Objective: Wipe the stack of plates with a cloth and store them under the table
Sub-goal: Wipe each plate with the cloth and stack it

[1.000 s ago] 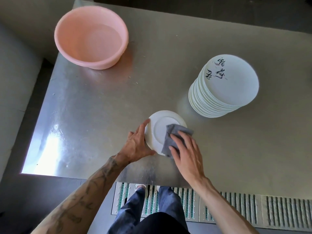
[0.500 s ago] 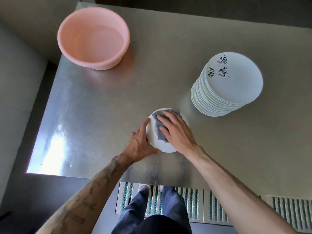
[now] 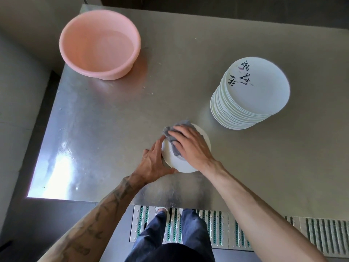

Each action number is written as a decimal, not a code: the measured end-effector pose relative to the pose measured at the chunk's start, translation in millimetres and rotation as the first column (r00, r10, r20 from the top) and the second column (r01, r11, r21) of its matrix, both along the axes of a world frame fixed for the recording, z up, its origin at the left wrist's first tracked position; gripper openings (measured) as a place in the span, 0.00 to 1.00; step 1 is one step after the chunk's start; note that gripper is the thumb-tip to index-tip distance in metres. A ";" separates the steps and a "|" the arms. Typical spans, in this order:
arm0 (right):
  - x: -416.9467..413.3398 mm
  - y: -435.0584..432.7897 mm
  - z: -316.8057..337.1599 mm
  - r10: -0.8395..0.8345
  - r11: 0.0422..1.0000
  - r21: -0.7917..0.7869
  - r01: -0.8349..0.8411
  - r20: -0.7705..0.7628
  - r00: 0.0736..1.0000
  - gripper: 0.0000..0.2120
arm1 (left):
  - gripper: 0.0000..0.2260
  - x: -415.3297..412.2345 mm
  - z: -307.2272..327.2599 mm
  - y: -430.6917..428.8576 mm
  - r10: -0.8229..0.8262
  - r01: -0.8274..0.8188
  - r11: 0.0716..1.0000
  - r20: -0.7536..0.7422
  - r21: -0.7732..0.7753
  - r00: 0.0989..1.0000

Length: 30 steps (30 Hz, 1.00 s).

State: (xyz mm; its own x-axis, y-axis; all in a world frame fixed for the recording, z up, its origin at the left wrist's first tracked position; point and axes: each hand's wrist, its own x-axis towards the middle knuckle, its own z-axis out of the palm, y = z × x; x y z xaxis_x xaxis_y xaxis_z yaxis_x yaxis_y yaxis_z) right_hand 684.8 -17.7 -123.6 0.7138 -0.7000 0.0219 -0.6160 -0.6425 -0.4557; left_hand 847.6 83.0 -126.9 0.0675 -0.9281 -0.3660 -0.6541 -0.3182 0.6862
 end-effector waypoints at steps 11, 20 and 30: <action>-35.6 40.9 -0.6 -0.409 0.910 0.066 0.409 -0.017 0.912 0.20 | 0.56 1.2 -4.5 2.3 -0.030 0.031 0.999 0.035 -0.028 0.999; -66.0 65.8 -4.9 -0.558 0.829 0.089 0.553 0.044 0.829 0.18 | 0.57 -4.1 -5.5 2.3 -0.003 0.005 0.999 0.053 -0.033 0.999; -41.9 99.0 7.7 -0.419 0.907 0.077 0.414 0.054 0.906 0.18 | 0.57 -11.5 0.6 2.7 0.052 -0.049 0.998 0.060 -0.050 0.997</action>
